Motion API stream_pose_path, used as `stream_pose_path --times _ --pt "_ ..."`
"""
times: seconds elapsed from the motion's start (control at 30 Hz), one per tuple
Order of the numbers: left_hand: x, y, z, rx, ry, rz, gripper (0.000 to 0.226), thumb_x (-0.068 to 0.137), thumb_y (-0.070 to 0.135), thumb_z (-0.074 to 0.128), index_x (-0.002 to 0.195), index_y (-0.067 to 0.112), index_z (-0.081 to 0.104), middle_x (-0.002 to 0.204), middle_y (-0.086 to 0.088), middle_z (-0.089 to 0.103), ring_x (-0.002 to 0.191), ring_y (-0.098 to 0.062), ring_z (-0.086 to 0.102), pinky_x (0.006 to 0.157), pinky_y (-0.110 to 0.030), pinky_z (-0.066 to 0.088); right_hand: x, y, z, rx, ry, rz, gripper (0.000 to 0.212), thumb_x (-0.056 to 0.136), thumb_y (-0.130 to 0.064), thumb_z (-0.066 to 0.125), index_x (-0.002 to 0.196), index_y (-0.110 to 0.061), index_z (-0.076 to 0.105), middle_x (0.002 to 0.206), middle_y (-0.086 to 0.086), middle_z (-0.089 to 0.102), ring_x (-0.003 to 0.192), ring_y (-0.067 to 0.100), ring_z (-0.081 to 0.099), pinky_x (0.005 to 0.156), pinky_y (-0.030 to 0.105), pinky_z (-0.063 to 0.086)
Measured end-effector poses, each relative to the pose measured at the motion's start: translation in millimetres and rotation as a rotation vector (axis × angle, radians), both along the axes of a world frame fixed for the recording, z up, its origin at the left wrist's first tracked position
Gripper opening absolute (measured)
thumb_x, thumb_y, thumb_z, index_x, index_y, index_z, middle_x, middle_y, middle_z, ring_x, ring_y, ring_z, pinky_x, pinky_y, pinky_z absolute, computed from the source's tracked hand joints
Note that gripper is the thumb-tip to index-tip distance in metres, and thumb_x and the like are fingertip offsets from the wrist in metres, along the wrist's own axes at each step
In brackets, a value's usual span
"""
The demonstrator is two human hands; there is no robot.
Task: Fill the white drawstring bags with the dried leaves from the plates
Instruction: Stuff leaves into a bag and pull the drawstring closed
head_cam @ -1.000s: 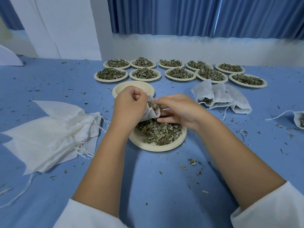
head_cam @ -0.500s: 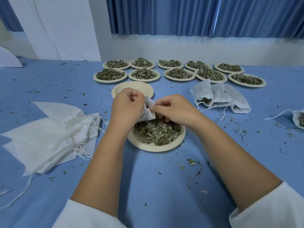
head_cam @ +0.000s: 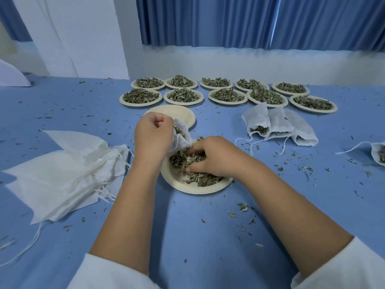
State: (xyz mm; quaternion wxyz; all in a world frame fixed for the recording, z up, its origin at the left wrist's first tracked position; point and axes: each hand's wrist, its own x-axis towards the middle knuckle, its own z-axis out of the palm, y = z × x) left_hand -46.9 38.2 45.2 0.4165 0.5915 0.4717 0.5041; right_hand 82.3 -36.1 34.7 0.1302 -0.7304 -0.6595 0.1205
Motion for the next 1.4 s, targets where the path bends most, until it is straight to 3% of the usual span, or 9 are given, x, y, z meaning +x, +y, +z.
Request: stream_pose_path --times 0.2,0.33,0.57,0.67,0.93,1.03,1.17,1.27,1.4 --pt "-1 1 -1 0.013 0.011 0.001 0.015 0.087 0.013 0.052 0.084 0.010 0.066 0.068 0.003 0.059 0.061 -0.009 0.053 0.059 -0.021 0.044 0 2 -3 0.096 0.065 0.007 0.029 0.083 -0.024 0.072 0.111 -0.029 0.072 0.093 -0.012 0.057 0.079 0.008 0.053 0.068 0.024 0.041" --pt "-2 2 -1 0.010 0.003 0.008 0.015 0.088 0.013 0.052 0.077 0.018 0.063 0.065 0.005 0.057 0.054 -0.004 0.050 0.054 -0.017 0.042 7 2 3 0.204 0.223 -0.037 0.023 0.078 -0.029 0.080 0.101 -0.026 0.076 0.069 -0.021 0.050 0.065 -0.003 0.049 0.055 0.009 0.033" --pt "-8 2 1 0.022 0.045 -0.001 0.019 0.087 0.014 0.054 0.072 0.018 0.064 0.057 0.010 0.058 0.049 -0.001 0.050 0.054 -0.017 0.041 19 -6 21 0.280 0.664 -0.106 0.015 0.077 -0.028 0.082 0.091 -0.030 0.077 0.079 -0.003 0.071 0.063 -0.004 0.058 0.057 0.009 0.043" --pt "-9 3 1 0.014 0.114 -0.069 0.016 0.088 0.014 0.057 0.074 0.014 0.066 0.047 0.009 0.055 0.043 -0.004 0.046 0.048 -0.014 0.041 22 -8 25 0.298 0.810 -0.150 0.013 0.078 -0.024 0.082 0.091 -0.026 0.078 0.090 0.004 0.076 0.074 0.009 0.064 0.066 0.021 0.050" --pt "-2 -7 2 0.007 0.162 -0.161 0.028 0.083 0.012 0.058 0.057 0.021 0.063 0.046 0.012 0.057 0.043 -0.001 0.048 0.044 -0.013 0.040 18 -1 22 0.250 1.185 -0.130 0.014 0.080 -0.016 0.079 0.094 -0.017 0.077 0.086 -0.006 0.074 0.073 0.005 0.063 0.061 0.016 0.050" --pt "-1 -8 5 -0.048 0.108 -0.170 0.024 0.085 0.012 0.058 0.063 0.020 0.064 0.040 0.015 0.052 0.035 0.002 0.043 0.037 -0.010 0.035 13 -1 19 0.228 1.120 -0.141 0.014 0.081 -0.015 0.078 0.095 -0.017 0.076 0.084 -0.007 0.075 0.075 0.003 0.065 0.064 0.016 0.052" --pt "-3 -6 6 -0.153 0.019 -0.221 0.019 0.087 0.014 0.061 0.069 0.017 0.062 0.035 0.014 0.043 0.029 0.000 0.035 0.041 -0.018 0.029 9 0 12 0.317 0.756 -0.230 0.022 0.080 -0.021 0.080 0.101 -0.016 0.075 0.083 -0.001 0.073 0.075 0.009 0.065 0.072 0.023 0.053" --pt "0 -12 7 -0.178 0.006 -0.278 0.022 0.088 0.012 0.061 0.066 0.014 0.060 0.032 0.014 0.040 0.027 -0.001 0.035 0.048 -0.020 0.038 3 2 8 0.392 0.575 -0.222 0.014 0.079 -0.019 0.079 0.086 -0.025 0.069 0.067 -0.003 0.062 0.056 0.006 0.049 0.057 0.022 0.039" --pt "3 -21 8 -0.182 -0.026 -0.353 0.026 0.090 0.002 0.055 0.065 0.010 0.060 0.031 0.009 0.041 0.024 -0.004 0.041 0.034 -0.011 0.036 0 3 3 0.445 0.388 -0.222 0.030 0.075 -0.014 0.078 0.070 -0.032 0.054 0.072 -0.006 0.063 0.065 0.005 0.056 0.057 0.017 0.043"
